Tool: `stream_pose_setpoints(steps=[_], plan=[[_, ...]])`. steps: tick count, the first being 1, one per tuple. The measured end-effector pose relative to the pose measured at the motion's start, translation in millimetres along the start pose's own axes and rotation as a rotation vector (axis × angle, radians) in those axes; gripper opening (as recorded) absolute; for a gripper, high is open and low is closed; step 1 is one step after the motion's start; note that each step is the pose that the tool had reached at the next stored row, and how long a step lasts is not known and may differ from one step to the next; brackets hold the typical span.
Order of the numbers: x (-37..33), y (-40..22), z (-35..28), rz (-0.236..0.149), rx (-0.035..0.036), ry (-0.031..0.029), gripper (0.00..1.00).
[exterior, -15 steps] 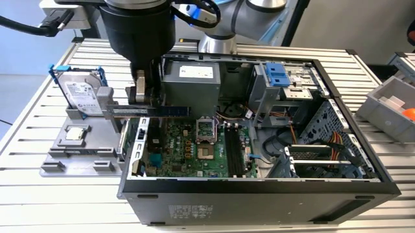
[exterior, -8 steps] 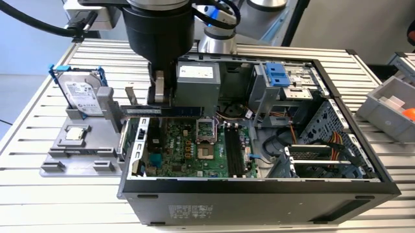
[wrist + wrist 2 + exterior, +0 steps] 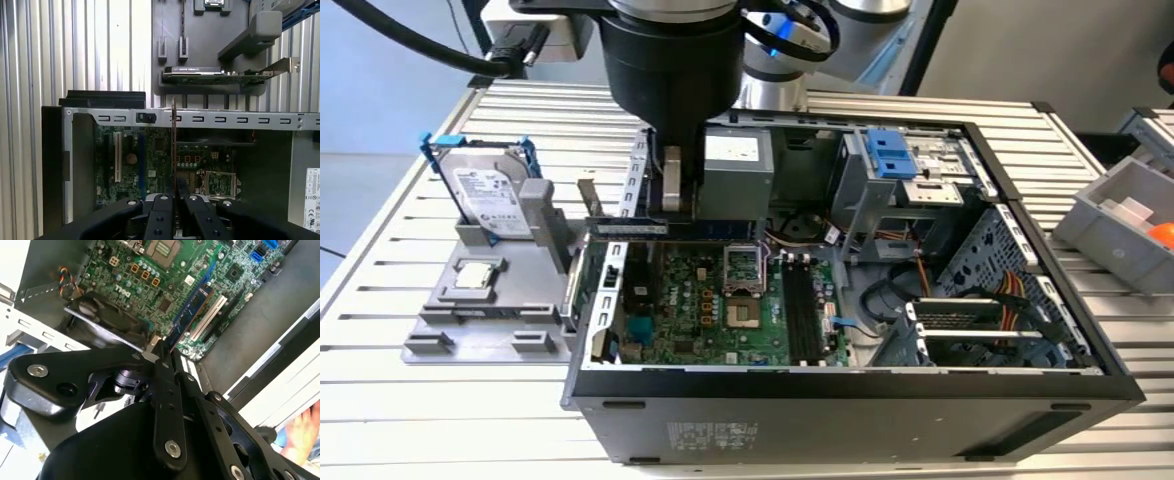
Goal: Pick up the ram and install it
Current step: 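Pick up the ram and move it above insertion slot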
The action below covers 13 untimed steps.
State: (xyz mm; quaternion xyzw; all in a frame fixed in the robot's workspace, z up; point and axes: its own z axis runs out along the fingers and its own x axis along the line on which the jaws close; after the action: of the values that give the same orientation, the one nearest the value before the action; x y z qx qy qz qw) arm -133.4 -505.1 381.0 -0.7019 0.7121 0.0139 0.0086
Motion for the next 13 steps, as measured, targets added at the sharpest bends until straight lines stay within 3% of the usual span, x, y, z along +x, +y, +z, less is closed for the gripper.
stream_pose_setpoints(steps=[6,13], plan=[[-0.2,-17.2,-0.1,0.0,-0.0037,0.0001,0.0],[-0.5,-44.4,-0.3,0.001,-0.0134,0.0002,0.0]])
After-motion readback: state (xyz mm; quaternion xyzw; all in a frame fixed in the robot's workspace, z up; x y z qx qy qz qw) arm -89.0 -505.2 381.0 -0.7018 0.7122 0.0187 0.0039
